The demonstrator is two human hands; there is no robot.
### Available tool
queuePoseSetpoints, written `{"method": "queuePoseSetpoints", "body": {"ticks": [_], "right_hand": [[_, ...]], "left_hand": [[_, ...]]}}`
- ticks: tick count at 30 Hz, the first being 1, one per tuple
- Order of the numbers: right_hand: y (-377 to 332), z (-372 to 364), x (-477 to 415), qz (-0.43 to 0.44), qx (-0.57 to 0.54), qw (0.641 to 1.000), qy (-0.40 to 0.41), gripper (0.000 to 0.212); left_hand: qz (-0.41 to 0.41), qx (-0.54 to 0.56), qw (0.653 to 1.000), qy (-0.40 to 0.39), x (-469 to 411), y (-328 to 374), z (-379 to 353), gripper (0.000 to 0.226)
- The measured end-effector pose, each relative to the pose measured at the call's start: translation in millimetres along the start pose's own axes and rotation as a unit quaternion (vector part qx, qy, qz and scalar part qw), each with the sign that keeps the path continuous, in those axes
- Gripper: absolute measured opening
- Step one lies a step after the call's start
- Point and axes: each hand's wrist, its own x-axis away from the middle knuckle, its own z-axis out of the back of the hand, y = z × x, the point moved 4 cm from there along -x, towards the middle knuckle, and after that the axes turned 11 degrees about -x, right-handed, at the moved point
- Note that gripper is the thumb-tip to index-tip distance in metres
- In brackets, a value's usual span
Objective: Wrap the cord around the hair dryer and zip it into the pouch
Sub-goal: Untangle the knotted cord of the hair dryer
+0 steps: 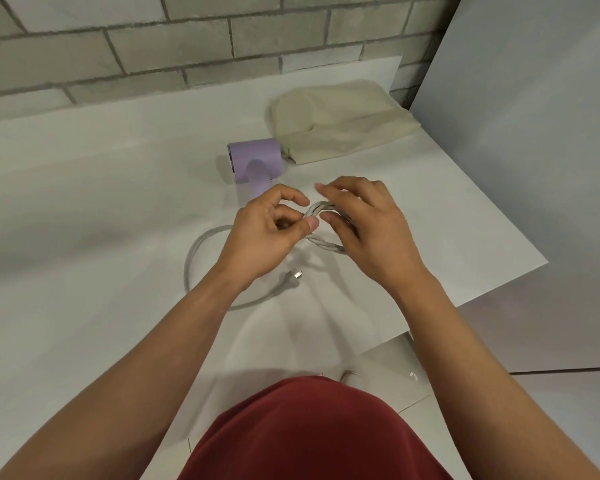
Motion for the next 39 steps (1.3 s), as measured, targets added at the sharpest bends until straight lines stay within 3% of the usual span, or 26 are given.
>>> {"method": "queuePoseSetpoints", "body": {"ticks": [2, 5, 12, 18, 22, 25, 27, 29, 31, 34, 36, 39], "right_hand": [[-3, 2, -1, 0.082, 0.045, 0.995, -0.015, 0.028], [0, 6, -1, 0.112, 0.067, 0.991, 0.016, 0.024], [-10, 6, 7, 0.038, -0.043, 0.988, 0.146, 0.009], [-15, 8, 8, -0.039, -0.135, 0.978, 0.154, 0.008], [-18, 13, 5, -0.170, -0.289, 0.925, 0.181, 0.006], [-22, 18, 0, -0.221, -0.382, 0.871, 0.217, 0.014], [-20, 17, -2, -0.248, -0.398, 0.859, 0.204, 0.012], [-12, 17, -4, -0.266, -0.354, 0.881, 0.167, 0.008], [-6, 22, -5, -0.239, -0.257, 0.929, 0.119, 0.010], [-14, 28, -10, -0.054, -0.050, 0.997, 0.029, 0.036], [-20, 24, -14, 0.059, 0.059, 0.996, -0.035, 0.038], [-22, 20, -20, 0.117, 0.138, 0.982, -0.051, 0.029]], "left_hand": [[-0.005, -0.011, 1.000, -0.011, 0, 2, -1, 0.021], [-0.004, -0.013, 1.000, -0.022, -1, 4, -2, 0.015], [-0.052, -0.043, 0.998, -0.015, -2, 12, 2, 0.011], [-0.056, -0.040, 0.997, -0.018, -2, 11, 7, 0.010], [-0.042, -0.027, 0.999, -0.011, -1, 6, 9, 0.010], [-0.032, -0.034, 0.999, -0.028, 1, 6, 5, 0.010], [-0.027, -0.036, 0.998, -0.034, 1, 6, 3, 0.010], [-0.014, -0.031, 0.999, -0.037, 1, 5, 3, 0.011], [-0.001, -0.038, 0.998, -0.042, 1, 3, 5, 0.011], [0.005, -0.047, 0.998, -0.046, -1, 4, 7, 0.012], [0.001, -0.050, 0.997, -0.053, -1, 7, 7, 0.012], [-0.009, -0.058, 0.997, -0.057, 1, 10, 7, 0.012]]}}
